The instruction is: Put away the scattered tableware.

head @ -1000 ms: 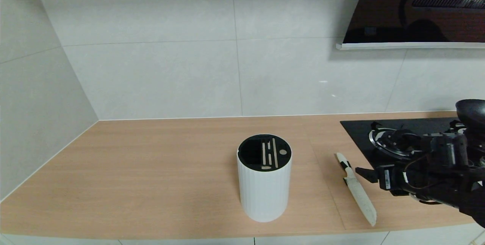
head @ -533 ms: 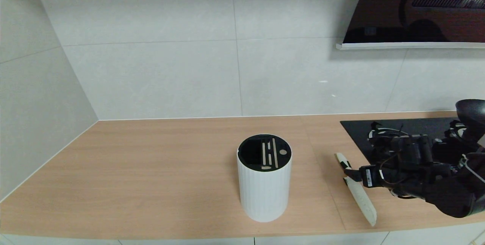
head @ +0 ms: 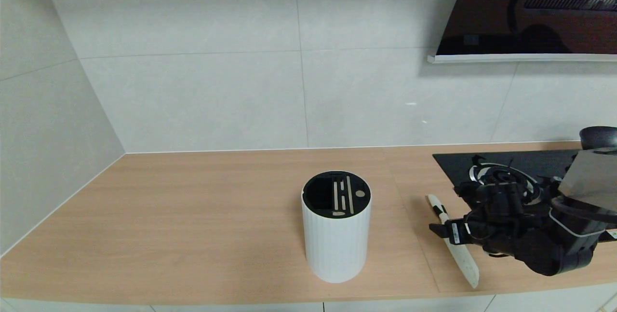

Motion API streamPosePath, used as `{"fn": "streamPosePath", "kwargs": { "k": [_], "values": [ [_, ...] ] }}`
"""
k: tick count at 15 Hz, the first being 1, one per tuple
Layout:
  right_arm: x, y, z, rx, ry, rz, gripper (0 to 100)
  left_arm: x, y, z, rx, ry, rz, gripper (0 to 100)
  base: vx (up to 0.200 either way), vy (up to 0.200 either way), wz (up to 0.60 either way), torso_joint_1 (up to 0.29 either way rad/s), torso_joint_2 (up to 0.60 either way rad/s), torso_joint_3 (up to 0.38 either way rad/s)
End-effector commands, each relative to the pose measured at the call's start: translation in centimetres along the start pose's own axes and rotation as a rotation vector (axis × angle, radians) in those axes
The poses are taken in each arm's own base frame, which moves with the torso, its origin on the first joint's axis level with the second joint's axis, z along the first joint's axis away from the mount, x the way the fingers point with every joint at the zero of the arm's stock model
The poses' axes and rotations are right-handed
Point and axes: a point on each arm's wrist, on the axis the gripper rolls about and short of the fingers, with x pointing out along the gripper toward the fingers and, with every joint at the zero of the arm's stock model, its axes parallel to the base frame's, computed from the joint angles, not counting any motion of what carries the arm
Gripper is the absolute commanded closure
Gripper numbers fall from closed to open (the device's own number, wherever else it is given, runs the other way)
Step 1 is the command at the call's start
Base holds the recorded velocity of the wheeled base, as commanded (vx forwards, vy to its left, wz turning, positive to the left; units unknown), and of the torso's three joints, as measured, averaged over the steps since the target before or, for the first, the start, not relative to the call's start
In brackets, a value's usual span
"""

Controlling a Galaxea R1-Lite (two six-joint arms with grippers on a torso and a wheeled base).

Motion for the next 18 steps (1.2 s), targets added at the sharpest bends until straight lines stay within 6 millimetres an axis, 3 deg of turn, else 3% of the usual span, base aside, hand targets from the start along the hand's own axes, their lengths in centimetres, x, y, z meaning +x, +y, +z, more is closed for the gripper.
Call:
{"fn": "streamPosePath", "kwargs": {
  "k": [1,8,18],
  "values": [
    [1.5,0.0,-1.3,0.000,0.042,-0.004,0,0.0,0.0,0.0,0.000,0.001,0.000,0,0.000,0.000,0.00,0.000,0.00,0.000],
    [3.1,-0.7,-1.4,0.011,0.027,-0.057,0,0.0,0.0,0.0,0.001,0.001,0.000,0,0.000,0.000,0.00,0.000,0.00,0.000],
    [3.7,-0.5,-1.5,0.007,0.025,-0.094,0,0.0,0.0,0.0,0.001,0.001,0.000,0,0.000,0.000,0.00,0.000,0.00,0.000]
  ]
}}
